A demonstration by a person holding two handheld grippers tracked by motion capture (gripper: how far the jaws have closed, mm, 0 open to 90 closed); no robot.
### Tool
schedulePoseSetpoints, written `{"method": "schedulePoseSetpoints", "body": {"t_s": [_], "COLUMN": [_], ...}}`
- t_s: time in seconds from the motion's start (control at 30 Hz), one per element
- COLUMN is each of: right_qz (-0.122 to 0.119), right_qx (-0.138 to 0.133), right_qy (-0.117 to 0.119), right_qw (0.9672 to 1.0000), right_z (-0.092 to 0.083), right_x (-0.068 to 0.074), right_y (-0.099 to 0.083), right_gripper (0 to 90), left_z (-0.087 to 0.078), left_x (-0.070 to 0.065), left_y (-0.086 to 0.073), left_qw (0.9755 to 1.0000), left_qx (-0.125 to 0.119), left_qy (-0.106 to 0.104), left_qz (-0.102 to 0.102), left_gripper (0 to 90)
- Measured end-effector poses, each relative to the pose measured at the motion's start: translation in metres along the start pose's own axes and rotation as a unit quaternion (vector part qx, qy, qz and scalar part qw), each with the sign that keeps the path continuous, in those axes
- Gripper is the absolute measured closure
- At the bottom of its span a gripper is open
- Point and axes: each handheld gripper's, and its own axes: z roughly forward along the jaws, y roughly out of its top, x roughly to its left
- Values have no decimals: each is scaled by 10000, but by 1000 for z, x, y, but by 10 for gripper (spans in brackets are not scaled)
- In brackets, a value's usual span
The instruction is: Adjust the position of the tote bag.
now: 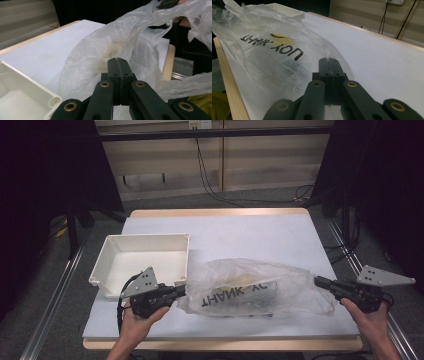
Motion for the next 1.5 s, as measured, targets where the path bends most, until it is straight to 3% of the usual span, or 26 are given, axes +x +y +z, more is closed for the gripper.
{"method": "schedulePoseSetpoints", "body": {"t_s": [0.17,0.3,0.33,0.37,0.4,0.6,0.73,0.8,0.87,0.9,0.93,1.03,1.13,1.23,1.4,1.47,1.5], "right_qz": [-96,-133,-198,-198,-280,-388,-474,-533,-550,-550,-558,-582,-497,-432,-338,-390,-394], "right_qx": [-24,10,103,103,238,516,819,1001,1132,1132,1287,1464,1525,1629,1781,1878,1947], "right_qy": [-17,41,48,48,50,12,41,12,35,35,15,-24,1,-2,4,-72,-103], "right_qw": [9999,9999,9997,9997,9993,9979,9955,9935,9920,9920,9901,9875,9871,9857,9834,9814,9800], "right_z": [2,7,11,11,18,34,54,61,67,67,75,85,92,99,108,111,112], "right_x": [-3,-11,-15,-15,-18,-29,-38,-39,-41,-41,-43,-44,-47,-49,-52,-53,-53], "right_y": [19,35,43,43,51,66,72,71,68,68,64,56,44,29,8,1,-2], "right_gripper": [900,900,900,900,900,900,900,900,900,900,900,900,900,900,900,900,900], "left_z": [-4,-5,-4,-4,-5,-5,1,3,6,8,10,13,15,16,22,24,24], "left_x": [7,16,18,18,21,31,43,44,45,46,45,40,36,31,27,24,22], "left_y": [9,17,21,21,24,30,22,20,16,13,9,2,-6,-18,-35,-39,-41], "left_qw": [9999,9995,9987,9987,9969,9938,9904,9896,9866,9868,9847,9829,9817,9837,9835,9826,9834], "left_qx": [-87,5,183,183,378,623,932,1002,1170,1187,1328,1449,1542,1458,1524,1559,1528], "left_qy": [147,299,433,433,588,816,958,974,1060,1045,1051,1041,1012,988,938,978,945], "left_qz": [16,40,191,191,359,433,357,344,401,344,419,454,468,351,254,241,238], "left_gripper": [900,900,900,900,900,900,900,900,900,900,900,900,900,900,900,900,900]}}
